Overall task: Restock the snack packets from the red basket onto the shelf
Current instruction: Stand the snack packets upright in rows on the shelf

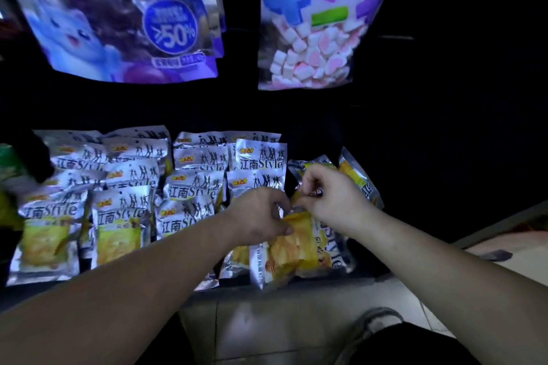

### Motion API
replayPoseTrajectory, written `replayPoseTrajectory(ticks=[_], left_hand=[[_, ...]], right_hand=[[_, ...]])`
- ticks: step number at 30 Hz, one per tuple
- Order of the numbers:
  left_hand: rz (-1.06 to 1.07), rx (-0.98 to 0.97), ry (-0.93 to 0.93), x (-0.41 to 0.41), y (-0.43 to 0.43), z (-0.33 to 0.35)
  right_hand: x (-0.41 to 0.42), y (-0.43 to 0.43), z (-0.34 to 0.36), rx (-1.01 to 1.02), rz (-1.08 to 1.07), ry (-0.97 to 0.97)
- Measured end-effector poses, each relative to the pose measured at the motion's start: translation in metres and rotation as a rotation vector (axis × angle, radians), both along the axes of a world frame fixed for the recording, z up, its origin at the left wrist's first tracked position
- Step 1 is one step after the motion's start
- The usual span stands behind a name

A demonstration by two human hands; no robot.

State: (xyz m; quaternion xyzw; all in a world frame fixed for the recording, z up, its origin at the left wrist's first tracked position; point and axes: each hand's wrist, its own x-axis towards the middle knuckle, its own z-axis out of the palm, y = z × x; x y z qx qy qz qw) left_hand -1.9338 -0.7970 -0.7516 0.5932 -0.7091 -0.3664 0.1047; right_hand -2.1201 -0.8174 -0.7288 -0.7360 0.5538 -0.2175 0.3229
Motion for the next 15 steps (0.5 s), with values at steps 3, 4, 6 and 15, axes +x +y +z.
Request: replayPoseTrajectory(ticks=[3,4,6,15], left_hand=[[0.095,0.038,0.121,0.018,0.011,0.011],[0.141,0.026,0.167,0.022,0.014,0.015],[0.234,-0.007,0.261,0.024,0.023,0.024],[0.313,0.178,0.488,0.016,0.043,0.032]], right_hand=[[-0.013,0.002,0.031,-0.027,-0.135,0.016],[-0.017,0.003,0.039,0.066,-0.195,0.026],[-0.024,0.006,0.041,0.264,-0.294,0.018],[-0.04,0.009,0.025,0.335,-0.285,-0.329]])
